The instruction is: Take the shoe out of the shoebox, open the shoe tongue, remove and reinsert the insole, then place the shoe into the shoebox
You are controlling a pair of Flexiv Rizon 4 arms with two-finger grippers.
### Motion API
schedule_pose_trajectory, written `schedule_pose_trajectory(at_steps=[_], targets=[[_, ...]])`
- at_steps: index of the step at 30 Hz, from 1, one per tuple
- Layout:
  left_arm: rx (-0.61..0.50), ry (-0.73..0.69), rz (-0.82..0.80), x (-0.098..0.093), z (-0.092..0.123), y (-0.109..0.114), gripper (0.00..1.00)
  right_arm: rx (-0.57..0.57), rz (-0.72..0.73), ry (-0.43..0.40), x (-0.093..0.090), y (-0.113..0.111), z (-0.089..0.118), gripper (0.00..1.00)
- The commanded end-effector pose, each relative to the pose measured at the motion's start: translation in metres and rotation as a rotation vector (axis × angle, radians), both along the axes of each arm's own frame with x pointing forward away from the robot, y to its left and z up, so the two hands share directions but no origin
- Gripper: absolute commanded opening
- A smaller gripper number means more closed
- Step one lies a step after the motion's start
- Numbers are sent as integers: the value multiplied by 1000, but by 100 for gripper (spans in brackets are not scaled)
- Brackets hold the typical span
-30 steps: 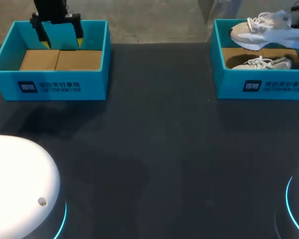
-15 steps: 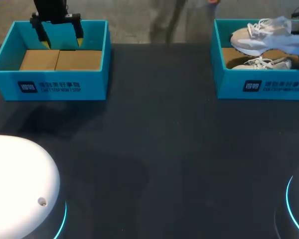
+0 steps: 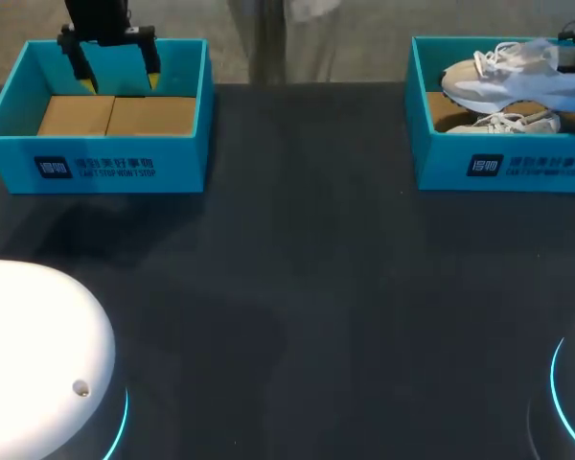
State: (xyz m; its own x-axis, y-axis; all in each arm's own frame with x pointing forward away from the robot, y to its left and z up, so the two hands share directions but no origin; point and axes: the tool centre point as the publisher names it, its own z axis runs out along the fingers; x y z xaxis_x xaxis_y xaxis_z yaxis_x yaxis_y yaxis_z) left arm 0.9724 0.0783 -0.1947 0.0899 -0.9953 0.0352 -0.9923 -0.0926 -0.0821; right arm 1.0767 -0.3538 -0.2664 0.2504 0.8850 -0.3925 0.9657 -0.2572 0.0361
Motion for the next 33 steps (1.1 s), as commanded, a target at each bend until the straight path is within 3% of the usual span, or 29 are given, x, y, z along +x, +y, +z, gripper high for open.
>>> schedule_pose_trajectory(at_steps=[1,10,21,33], targets=[[1,1,1,0,0,0,100,1,3,-4,-2,0,1,0],[1,1,1,0,0,0,100,-3,8,-18,4,-1,8,0],[1,1,1,0,0,0,100,-14,18,-72,20,-2,32,0],[1,1,1,0,0,0,100,-16,25,-85,22,-3,45,0]])
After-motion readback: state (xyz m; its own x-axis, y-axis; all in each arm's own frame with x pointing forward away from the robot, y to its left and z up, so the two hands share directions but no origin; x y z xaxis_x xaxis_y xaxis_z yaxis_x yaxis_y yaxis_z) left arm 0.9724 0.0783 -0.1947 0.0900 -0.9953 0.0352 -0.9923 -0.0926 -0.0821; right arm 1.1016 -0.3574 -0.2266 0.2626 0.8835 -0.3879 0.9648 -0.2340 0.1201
